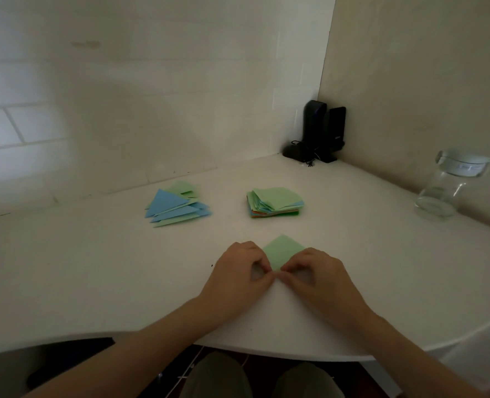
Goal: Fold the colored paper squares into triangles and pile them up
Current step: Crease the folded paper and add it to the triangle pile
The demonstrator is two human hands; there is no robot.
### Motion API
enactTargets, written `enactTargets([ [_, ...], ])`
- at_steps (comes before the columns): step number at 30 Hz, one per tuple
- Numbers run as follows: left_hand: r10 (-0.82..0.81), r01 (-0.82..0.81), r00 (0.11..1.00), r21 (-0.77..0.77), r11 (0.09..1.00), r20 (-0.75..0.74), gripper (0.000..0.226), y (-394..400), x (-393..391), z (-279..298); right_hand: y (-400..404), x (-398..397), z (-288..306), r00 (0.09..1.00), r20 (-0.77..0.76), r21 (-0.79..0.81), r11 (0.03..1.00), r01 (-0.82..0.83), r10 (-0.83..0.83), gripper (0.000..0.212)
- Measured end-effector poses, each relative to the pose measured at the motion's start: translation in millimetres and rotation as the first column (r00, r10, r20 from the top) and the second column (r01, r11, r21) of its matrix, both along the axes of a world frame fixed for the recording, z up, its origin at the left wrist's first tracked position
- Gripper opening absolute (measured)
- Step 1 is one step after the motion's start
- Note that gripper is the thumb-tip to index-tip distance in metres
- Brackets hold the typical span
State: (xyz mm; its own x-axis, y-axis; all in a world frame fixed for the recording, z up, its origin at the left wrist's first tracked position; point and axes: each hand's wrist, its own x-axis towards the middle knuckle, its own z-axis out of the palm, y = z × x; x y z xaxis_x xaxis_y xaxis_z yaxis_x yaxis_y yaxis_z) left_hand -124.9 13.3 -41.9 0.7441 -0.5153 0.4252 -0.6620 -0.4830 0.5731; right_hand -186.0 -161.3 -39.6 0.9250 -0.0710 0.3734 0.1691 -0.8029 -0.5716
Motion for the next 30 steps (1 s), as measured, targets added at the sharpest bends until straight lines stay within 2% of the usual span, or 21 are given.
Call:
enactTargets([
  [3,0.006,-0.007,0.999,-0.038,0.999,-0.046,0.016,-2,3,1,-1,0,2,0.999,-0.028,0.048,0.999,-0.022,0.023,0.011],
  [8,-0.029,0.019,0.992,-0.08,0.997,-0.126,0.012,5,9,1,-9,0,8,0.99,-0.122,0.075,0.995,-0.06,0.069,0.02],
  [12,-0.056,0.041,0.988,-0.106,0.994,-0.143,0.012,8,9,2,-8,1,11,0.985,-0.159,0.088,0.995,-0.052,0.065,0.014],
  [14,-0.085,0.072,0.988,-0.108,0.992,-0.125,0.01,9,9,3,-5,4,15,0.976,-0.21,0.056,0.997,-0.046,0.057,0.012],
  [17,-0.142,0.133,0.983,-0.073,0.988,-0.12,0.01,14,9,6,1,8,18,0.945,-0.326,-0.089,0.994,-0.067,0.034,0.018],
  [20,-0.199,0.2,0.976,0.006,0.98,-0.087,0.022,20,9,9,1,7,23,0.92,-0.389,-0.129,0.987,-0.095,0.038,0.01],
  [23,-0.216,0.217,0.976,0.066,0.974,-0.025,0.031,22,7,12,-5,4,32,0.917,-0.382,-0.05,0.987,-0.15,0.12,0.019],
  [26,-0.195,0.188,0.979,0.105,0.977,0.058,0.025,19,8,12,-11,2,41,0.913,-0.363,0.0,0.98,-0.2,0.186,0.011],
  [30,-0.17,0.158,0.981,0.115,0.981,0.096,0.011,8,8,10,-18,-2,36,0.95,-0.276,-0.095,0.979,-0.179,0.147,0.01],
])
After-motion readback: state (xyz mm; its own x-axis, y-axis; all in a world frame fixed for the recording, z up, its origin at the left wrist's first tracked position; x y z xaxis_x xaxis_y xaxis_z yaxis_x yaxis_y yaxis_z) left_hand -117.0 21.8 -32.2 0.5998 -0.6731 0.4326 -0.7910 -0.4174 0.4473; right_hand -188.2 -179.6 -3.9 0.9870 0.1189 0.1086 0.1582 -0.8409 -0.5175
